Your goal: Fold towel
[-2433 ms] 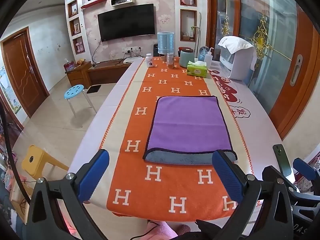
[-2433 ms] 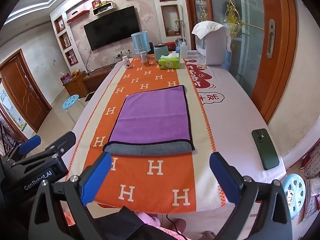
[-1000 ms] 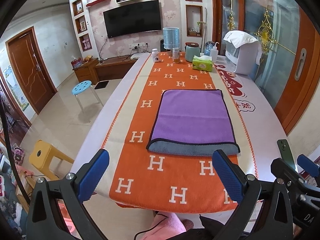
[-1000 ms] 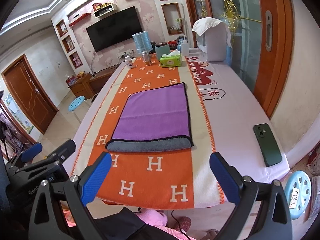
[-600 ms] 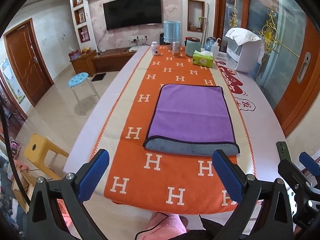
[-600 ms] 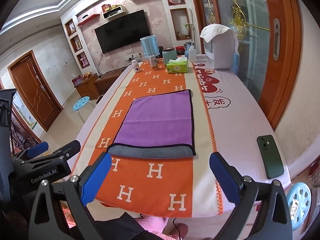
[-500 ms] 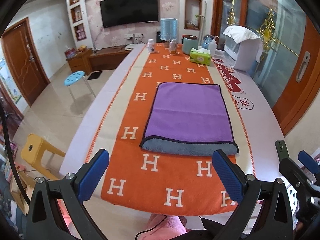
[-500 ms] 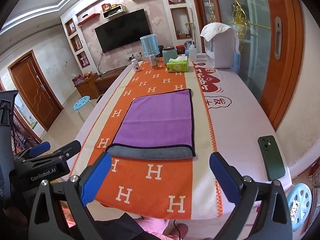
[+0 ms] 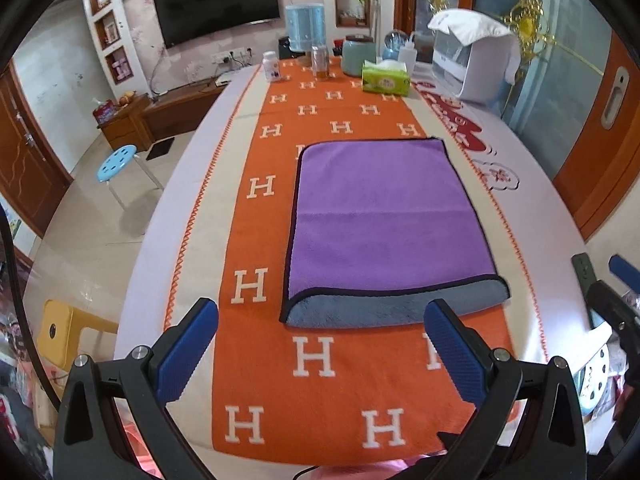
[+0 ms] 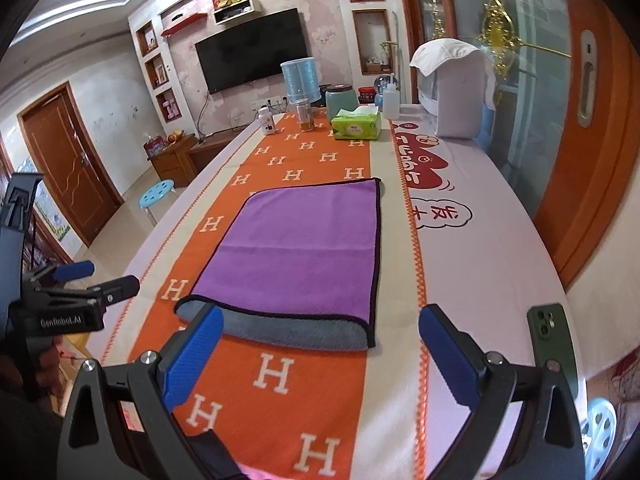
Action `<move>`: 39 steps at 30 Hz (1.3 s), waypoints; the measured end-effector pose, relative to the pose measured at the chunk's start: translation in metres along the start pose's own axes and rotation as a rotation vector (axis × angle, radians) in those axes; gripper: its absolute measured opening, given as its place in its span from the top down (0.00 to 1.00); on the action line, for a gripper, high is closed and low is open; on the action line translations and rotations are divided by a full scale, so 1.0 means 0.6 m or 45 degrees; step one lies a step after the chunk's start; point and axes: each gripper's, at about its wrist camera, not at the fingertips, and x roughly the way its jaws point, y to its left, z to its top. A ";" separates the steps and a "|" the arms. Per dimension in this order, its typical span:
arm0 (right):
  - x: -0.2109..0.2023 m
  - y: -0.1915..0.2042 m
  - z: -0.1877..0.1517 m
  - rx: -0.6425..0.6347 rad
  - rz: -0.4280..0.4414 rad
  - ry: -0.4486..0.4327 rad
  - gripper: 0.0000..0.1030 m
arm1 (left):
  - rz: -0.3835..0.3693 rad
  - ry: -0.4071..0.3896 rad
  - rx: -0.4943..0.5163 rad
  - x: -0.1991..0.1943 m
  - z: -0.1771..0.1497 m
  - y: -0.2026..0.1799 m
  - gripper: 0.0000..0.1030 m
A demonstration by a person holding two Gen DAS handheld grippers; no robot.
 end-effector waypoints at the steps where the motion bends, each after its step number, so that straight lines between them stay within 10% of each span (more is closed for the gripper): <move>1: 0.009 -0.001 0.001 -0.018 -0.007 0.005 0.04 | -0.008 0.010 0.002 0.012 0.003 0.005 0.01; 27: 0.214 -0.050 -0.053 -0.067 0.016 0.321 0.29 | -0.184 0.366 0.114 0.280 0.021 0.049 0.02; 39: 0.242 -0.046 -0.062 -0.082 0.057 0.376 0.51 | -0.227 0.456 0.144 0.319 0.005 0.041 0.23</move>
